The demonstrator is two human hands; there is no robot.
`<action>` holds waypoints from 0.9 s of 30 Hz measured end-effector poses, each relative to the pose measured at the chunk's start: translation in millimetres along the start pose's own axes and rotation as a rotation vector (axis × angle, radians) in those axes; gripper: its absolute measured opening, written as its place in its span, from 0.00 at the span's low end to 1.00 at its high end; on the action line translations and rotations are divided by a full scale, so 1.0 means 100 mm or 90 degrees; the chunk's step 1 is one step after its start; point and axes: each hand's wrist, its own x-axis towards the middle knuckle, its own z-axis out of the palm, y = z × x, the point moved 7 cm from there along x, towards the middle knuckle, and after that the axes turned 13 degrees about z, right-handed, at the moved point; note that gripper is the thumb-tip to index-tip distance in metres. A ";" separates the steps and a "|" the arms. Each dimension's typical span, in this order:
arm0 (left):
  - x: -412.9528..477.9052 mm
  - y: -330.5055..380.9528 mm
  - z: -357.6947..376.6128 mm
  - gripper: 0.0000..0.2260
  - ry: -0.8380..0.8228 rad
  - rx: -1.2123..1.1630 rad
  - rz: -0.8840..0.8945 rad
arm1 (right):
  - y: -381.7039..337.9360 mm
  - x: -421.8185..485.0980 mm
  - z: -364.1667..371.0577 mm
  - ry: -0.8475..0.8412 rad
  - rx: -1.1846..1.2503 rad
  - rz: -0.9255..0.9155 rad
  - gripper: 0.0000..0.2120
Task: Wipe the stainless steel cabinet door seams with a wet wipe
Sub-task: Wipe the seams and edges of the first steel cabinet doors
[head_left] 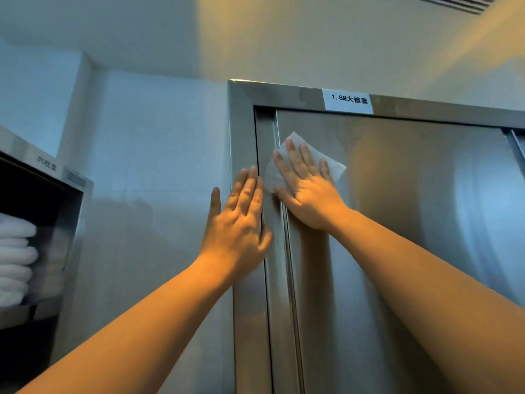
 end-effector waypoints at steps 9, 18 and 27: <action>0.18 -0.11 -0.02 0.33 0.059 -0.034 0.002 | -0.03 -0.14 0.02 0.041 0.005 -0.013 0.33; 0.17 -0.09 -0.05 0.32 0.048 0.003 0.000 | -0.15 0.52 -0.18 0.031 -0.020 0.040 0.31; 0.15 -0.07 -0.06 0.30 0.033 0.002 0.007 | -0.06 0.11 -0.09 0.048 0.015 0.002 0.32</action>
